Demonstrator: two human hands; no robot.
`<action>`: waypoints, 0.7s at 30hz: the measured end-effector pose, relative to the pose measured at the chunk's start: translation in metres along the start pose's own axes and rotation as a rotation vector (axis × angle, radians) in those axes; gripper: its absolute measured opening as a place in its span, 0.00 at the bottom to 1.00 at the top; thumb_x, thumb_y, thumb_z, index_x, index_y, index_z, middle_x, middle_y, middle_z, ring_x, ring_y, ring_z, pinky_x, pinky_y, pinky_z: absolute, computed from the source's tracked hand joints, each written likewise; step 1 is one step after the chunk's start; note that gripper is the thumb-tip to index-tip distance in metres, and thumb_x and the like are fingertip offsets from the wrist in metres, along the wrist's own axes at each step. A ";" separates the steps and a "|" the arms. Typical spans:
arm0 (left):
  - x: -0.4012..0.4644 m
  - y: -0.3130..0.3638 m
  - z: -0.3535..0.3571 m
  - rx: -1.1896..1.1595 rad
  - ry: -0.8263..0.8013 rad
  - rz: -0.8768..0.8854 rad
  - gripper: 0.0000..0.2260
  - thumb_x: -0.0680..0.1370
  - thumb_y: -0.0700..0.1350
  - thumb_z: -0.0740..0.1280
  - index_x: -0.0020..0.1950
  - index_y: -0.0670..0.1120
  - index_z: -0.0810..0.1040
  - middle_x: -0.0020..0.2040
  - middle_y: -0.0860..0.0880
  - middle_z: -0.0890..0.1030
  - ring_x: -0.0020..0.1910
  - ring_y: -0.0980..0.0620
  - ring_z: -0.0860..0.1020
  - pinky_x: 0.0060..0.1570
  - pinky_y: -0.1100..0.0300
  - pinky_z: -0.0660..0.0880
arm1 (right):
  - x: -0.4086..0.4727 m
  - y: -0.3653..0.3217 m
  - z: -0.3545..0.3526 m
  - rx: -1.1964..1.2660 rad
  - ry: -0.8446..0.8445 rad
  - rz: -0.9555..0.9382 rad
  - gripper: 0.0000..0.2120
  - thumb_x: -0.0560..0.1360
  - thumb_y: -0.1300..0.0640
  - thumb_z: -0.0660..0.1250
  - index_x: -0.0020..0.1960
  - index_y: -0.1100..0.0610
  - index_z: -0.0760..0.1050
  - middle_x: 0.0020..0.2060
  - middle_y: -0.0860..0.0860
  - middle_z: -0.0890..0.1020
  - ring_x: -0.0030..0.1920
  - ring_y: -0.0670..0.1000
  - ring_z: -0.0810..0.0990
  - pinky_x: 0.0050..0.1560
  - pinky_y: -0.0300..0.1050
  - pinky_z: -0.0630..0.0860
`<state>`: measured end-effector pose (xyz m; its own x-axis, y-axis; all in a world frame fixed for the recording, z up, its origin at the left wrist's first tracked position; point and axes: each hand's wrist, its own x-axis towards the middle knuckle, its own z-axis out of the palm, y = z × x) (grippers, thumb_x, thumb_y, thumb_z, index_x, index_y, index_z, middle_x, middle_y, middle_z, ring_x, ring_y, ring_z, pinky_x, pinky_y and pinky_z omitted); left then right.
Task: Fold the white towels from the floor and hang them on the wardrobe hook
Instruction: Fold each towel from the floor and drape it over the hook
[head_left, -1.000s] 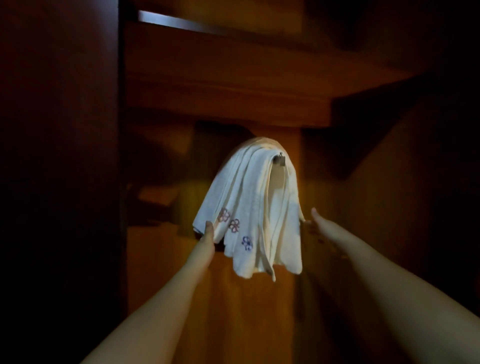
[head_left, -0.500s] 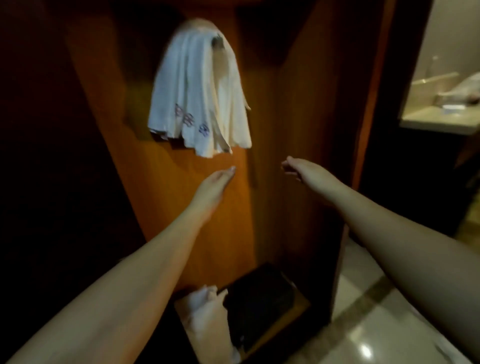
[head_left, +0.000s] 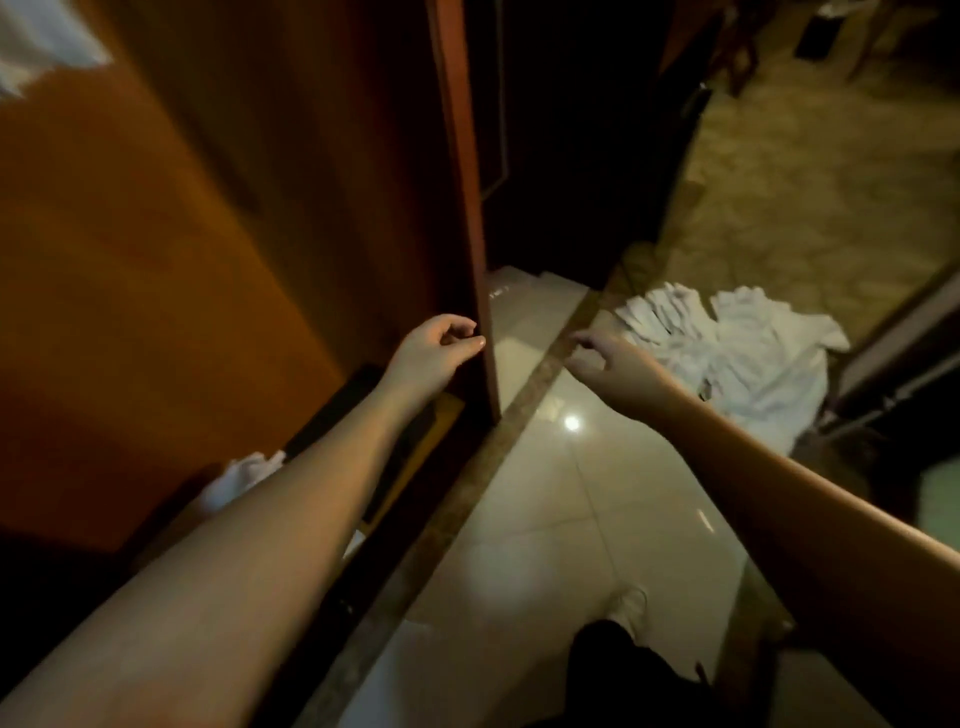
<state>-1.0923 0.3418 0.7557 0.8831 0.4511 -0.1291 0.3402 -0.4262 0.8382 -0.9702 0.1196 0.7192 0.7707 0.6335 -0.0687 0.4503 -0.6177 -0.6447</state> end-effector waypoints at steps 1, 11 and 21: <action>0.013 0.001 0.022 -0.004 -0.026 -0.010 0.15 0.80 0.51 0.69 0.65 0.50 0.79 0.58 0.53 0.79 0.54 0.56 0.77 0.51 0.59 0.75 | -0.001 0.027 -0.001 -0.009 -0.013 0.042 0.22 0.81 0.50 0.66 0.73 0.56 0.72 0.69 0.54 0.76 0.69 0.55 0.74 0.63 0.41 0.65; 0.150 0.010 0.240 0.024 -0.254 -0.127 0.10 0.77 0.49 0.72 0.58 0.51 0.81 0.52 0.55 0.81 0.51 0.56 0.78 0.47 0.67 0.72 | 0.018 0.265 -0.012 0.036 -0.177 0.447 0.23 0.82 0.45 0.64 0.74 0.53 0.71 0.70 0.52 0.75 0.68 0.54 0.74 0.62 0.44 0.68; 0.248 -0.012 0.366 0.129 -0.426 -0.276 0.11 0.79 0.47 0.71 0.59 0.46 0.80 0.51 0.51 0.79 0.51 0.52 0.77 0.45 0.64 0.70 | 0.057 0.404 -0.029 -0.008 -0.278 0.689 0.23 0.82 0.45 0.63 0.74 0.55 0.71 0.71 0.54 0.74 0.68 0.56 0.75 0.66 0.50 0.72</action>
<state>-0.7586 0.1716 0.5195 0.7988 0.2132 -0.5626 0.5924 -0.4417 0.6737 -0.7311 -0.1072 0.4764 0.7374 0.1948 -0.6467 -0.0900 -0.9206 -0.3800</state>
